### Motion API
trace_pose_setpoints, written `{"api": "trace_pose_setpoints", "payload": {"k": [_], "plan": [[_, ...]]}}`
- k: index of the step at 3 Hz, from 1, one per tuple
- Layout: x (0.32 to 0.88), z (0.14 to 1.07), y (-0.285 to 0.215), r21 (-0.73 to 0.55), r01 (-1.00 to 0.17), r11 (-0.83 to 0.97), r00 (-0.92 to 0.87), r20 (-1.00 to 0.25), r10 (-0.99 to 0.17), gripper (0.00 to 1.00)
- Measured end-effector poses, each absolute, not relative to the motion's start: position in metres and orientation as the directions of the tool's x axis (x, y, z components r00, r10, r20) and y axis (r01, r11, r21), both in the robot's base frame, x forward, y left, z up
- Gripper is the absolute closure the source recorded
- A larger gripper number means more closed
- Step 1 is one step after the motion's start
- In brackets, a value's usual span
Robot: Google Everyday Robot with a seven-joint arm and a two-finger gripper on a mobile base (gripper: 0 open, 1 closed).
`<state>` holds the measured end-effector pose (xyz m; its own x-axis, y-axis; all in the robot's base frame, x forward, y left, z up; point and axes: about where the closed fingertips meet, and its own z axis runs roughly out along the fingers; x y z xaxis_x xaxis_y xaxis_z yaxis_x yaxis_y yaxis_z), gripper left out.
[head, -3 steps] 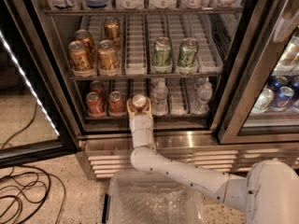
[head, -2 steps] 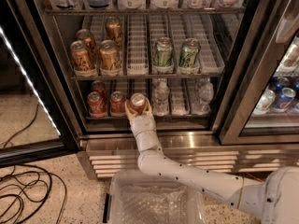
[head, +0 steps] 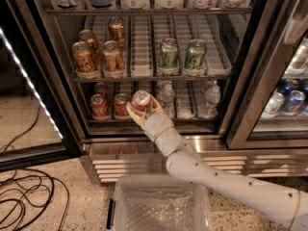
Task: Pick coke can from bottom shelf of fridge
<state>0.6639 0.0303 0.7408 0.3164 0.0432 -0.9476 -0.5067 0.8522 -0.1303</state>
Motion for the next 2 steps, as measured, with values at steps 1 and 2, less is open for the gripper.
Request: {"api": "trace_pose_setpoints", "payload": {"k": [1,2], "plan": [[0.637,0.767,0.025,-0.187,-0.590,0.785,0.314,-0.949,0.010,1.00],[0.582,0.780,0.073,-0.224,-0.718,0.659,0.283,-0.959,-0.018,1.00]]}}
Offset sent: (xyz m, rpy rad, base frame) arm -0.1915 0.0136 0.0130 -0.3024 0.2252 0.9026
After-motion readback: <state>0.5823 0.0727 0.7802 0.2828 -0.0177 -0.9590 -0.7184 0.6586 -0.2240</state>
